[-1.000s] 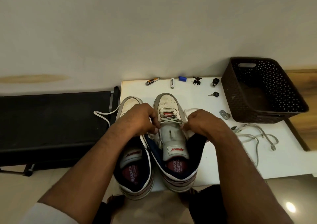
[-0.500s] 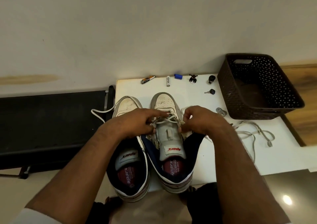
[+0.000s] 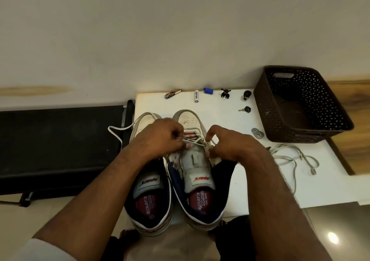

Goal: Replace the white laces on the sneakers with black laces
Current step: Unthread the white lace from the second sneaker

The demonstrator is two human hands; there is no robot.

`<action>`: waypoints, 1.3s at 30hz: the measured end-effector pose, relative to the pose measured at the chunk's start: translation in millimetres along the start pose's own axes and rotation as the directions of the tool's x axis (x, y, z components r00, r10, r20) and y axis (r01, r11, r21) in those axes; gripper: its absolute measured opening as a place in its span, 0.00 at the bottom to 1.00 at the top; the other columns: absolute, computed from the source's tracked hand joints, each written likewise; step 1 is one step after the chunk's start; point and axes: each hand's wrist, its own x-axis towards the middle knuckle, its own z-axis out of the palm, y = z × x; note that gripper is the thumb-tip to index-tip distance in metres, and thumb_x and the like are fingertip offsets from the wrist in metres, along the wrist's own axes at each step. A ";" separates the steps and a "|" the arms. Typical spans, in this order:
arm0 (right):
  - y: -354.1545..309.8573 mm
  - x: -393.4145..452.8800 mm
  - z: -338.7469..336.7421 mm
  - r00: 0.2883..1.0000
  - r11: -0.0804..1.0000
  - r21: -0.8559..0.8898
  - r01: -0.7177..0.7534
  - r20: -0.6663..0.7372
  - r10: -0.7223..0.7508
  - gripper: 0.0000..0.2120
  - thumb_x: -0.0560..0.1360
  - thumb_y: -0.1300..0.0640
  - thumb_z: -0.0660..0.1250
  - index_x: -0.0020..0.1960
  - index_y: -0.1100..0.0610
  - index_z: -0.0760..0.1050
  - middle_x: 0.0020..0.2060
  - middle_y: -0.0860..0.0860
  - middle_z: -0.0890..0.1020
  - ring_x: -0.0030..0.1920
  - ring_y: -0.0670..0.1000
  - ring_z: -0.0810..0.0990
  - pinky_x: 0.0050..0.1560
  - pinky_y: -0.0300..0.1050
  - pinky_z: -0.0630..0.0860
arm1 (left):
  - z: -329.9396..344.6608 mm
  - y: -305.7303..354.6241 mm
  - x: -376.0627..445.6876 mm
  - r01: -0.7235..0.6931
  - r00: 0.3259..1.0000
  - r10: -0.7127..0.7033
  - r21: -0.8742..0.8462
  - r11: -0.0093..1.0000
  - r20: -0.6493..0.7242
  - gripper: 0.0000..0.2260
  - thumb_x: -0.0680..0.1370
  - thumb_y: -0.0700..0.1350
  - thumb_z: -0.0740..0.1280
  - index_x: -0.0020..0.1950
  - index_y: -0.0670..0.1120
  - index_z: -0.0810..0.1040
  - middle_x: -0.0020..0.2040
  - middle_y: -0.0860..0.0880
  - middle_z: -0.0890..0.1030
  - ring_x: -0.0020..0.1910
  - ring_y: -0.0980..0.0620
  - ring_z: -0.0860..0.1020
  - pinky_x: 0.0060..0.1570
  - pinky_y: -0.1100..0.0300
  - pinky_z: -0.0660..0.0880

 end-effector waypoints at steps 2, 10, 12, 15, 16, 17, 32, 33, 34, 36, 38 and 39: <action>-0.9 -0.7 -1.6 1.000 1.000 -0.013 0.014 0.018 -0.014 0.14 0.73 0.55 0.70 0.55 0.46 0.70 0.48 0.49 0.76 0.39 0.47 0.75 0.30 0.37 0.69 | -2.6 -0.4 -1.5 0.062 0.991 -0.071 -0.079 0.995 -0.114 0.11 0.72 0.52 0.74 0.33 0.50 0.77 0.39 0.54 0.78 0.41 0.56 0.77 0.40 0.60 0.73; 1.7 -1.8 -3.1 0.997 0.989 -0.131 0.071 0.023 -0.068 0.13 0.72 0.58 0.70 0.52 0.48 0.70 0.52 0.48 0.74 0.48 0.49 0.72 0.36 0.38 0.66 | 5.9 -9.0 2.3 -0.011 0.989 0.022 0.075 0.997 -0.147 0.15 0.75 0.47 0.70 0.62 0.56 0.77 0.63 0.53 0.74 0.61 0.52 0.73 0.56 0.52 0.73; 1.3 -2.3 -3.0 0.997 0.982 -0.169 0.080 0.024 -0.077 0.13 0.73 0.59 0.70 0.51 0.47 0.69 0.51 0.47 0.72 0.48 0.48 0.71 0.33 0.36 0.63 | 7.5 -5.6 5.0 -0.020 1.000 0.020 0.026 0.999 -0.016 0.20 0.75 0.48 0.71 0.66 0.60 0.75 0.68 0.56 0.72 0.67 0.54 0.70 0.62 0.45 0.70; 1.0 -1.4 -1.9 0.995 0.982 -0.159 0.098 0.005 -0.098 0.13 0.72 0.60 0.69 0.49 0.48 0.69 0.53 0.48 0.74 0.48 0.48 0.71 0.33 0.36 0.62 | 8.7 2.1 9.4 0.033 0.996 -0.045 0.152 0.988 0.073 0.16 0.76 0.52 0.70 0.62 0.63 0.77 0.72 0.58 0.68 0.71 0.52 0.65 0.66 0.44 0.64; 0.8 -0.6 -1.2 0.994 0.981 -0.159 0.107 -0.002 -0.109 0.13 0.72 0.61 0.69 0.49 0.48 0.69 0.55 0.48 0.75 0.48 0.48 0.71 0.33 0.36 0.62 | 8.4 4.0 9.9 0.045 0.996 -0.059 0.187 0.981 0.069 0.16 0.76 0.52 0.70 0.62 0.64 0.77 0.74 0.58 0.65 0.72 0.51 0.63 0.67 0.44 0.62; 0.8 0.1 -0.4 0.993 0.981 -0.158 0.115 -0.005 -0.117 0.13 0.72 0.61 0.69 0.49 0.47 0.69 0.57 0.49 0.75 0.48 0.48 0.71 0.34 0.36 0.63 | 7.8 5.8 9.5 0.049 0.997 -0.061 0.210 0.976 0.053 0.15 0.75 0.52 0.70 0.61 0.64 0.78 0.75 0.58 0.64 0.73 0.50 0.62 0.67 0.45 0.60; 2.9 5.4 1.0 0.983 0.978 -0.097 0.182 0.015 -0.182 0.12 0.72 0.60 0.69 0.46 0.46 0.69 0.49 0.46 0.71 0.48 0.49 0.72 0.36 0.38 0.66 | 8.7 6.8 8.9 -0.024 0.989 -0.001 0.171 0.985 0.146 0.12 0.77 0.51 0.68 0.60 0.60 0.79 0.78 0.56 0.56 0.78 0.52 0.51 0.73 0.42 0.52; 3.1 5.8 1.3 0.983 0.978 -0.093 0.185 0.017 -0.184 0.12 0.72 0.60 0.70 0.46 0.46 0.69 0.49 0.46 0.71 0.48 0.49 0.72 0.36 0.37 0.66 | 9.5 6.0 9.4 -0.011 0.988 -0.017 0.183 0.983 0.153 0.11 0.78 0.50 0.68 0.59 0.59 0.79 0.78 0.56 0.55 0.78 0.52 0.50 0.73 0.40 0.50; 3.6 5.9 1.5 0.984 0.980 -0.086 0.180 0.019 -0.179 0.12 0.72 0.59 0.70 0.45 0.46 0.69 0.49 0.45 0.71 0.48 0.49 0.72 0.36 0.38 0.66 | 10.1 5.8 9.0 -0.009 0.989 -0.018 0.184 0.983 0.144 0.09 0.78 0.50 0.67 0.57 0.58 0.80 0.78 0.56 0.56 0.78 0.52 0.51 0.73 0.39 0.49; 5.7 5.7 1.2 0.987 0.984 -0.076 0.162 0.022 -0.161 0.12 0.72 0.58 0.71 0.47 0.46 0.70 0.50 0.46 0.71 0.48 0.49 0.72 0.39 0.39 0.67 | 8.9 7.2 7.4 -0.024 0.997 0.010 0.158 0.987 0.083 0.05 0.77 0.49 0.68 0.52 0.57 0.81 0.77 0.58 0.59 0.77 0.54 0.52 0.72 0.38 0.46; 7.3 5.1 0.3 0.989 0.988 -0.063 0.145 0.028 -0.143 0.12 0.72 0.58 0.71 0.48 0.46 0.71 0.50 0.45 0.71 0.48 0.48 0.72 0.40 0.41 0.67 | 4.4 7.2 4.5 -0.017 0.999 0.021 0.122 0.992 -0.031 0.03 0.77 0.50 0.68 0.48 0.58 0.80 0.76 0.59 0.61 0.76 0.55 0.54 0.72 0.40 0.44; 8.0 4.8 -0.2 0.990 0.989 -0.048 0.138 0.027 -0.137 0.12 0.72 0.57 0.71 0.48 0.46 0.71 0.51 0.45 0.71 0.47 0.48 0.72 0.38 0.40 0.67 | 1.8 5.8 3.5 0.009 0.992 0.004 0.099 0.995 -0.129 0.02 0.77 0.50 0.68 0.47 0.58 0.80 0.75 0.59 0.61 0.75 0.55 0.56 0.72 0.41 0.45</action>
